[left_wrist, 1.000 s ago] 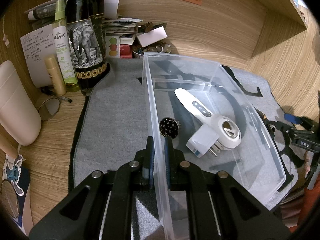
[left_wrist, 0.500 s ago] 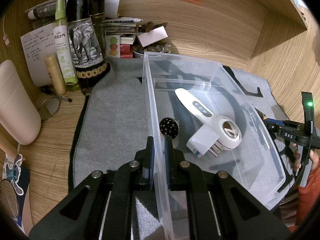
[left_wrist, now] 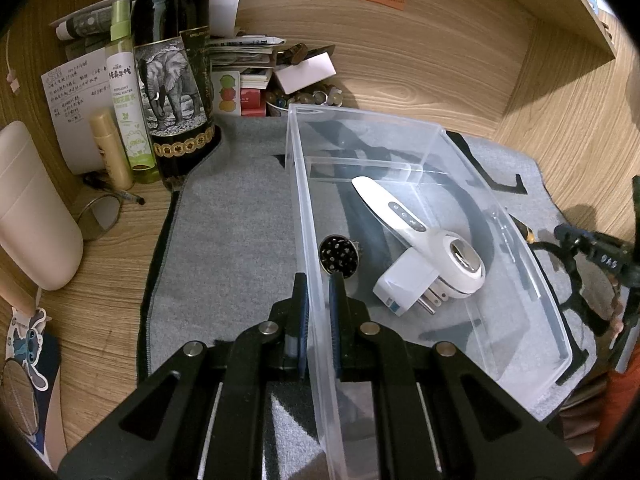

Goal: Organize rigid objects

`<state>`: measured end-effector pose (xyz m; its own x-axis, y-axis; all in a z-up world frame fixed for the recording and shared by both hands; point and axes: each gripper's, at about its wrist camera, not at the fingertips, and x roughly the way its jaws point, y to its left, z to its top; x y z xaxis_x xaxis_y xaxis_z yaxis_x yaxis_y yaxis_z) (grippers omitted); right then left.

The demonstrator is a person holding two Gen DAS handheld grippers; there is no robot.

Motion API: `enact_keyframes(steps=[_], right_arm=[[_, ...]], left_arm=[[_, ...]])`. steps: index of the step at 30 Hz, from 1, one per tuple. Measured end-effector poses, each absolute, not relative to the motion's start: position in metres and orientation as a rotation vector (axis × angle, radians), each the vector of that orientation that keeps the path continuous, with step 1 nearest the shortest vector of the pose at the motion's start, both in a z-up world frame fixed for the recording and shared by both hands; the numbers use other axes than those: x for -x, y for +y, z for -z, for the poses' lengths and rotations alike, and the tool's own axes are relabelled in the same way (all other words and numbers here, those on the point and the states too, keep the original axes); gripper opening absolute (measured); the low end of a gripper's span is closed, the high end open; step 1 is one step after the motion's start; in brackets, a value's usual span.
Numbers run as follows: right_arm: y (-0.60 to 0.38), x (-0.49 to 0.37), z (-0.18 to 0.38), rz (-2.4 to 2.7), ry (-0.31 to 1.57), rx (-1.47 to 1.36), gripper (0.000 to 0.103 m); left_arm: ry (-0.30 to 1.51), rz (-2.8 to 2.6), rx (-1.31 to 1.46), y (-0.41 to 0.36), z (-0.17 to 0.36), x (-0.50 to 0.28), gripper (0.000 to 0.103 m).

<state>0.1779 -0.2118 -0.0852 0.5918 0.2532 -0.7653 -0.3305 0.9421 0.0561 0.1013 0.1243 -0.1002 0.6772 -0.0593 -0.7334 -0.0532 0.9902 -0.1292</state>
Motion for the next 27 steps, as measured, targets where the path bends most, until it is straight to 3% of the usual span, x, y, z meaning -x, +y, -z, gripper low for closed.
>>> enact_keyframes(steps=[13,27], right_arm=[[-0.175,-0.166,0.024,-0.424,0.690,0.144,0.016],[-0.093,-0.151,0.002,-0.646,0.603,0.209,0.016]], left_arm=[[0.828,0.003,0.143,0.124,0.100,-0.101,0.009],[0.827,0.004,0.143,0.125,0.100,-0.101,0.009]])
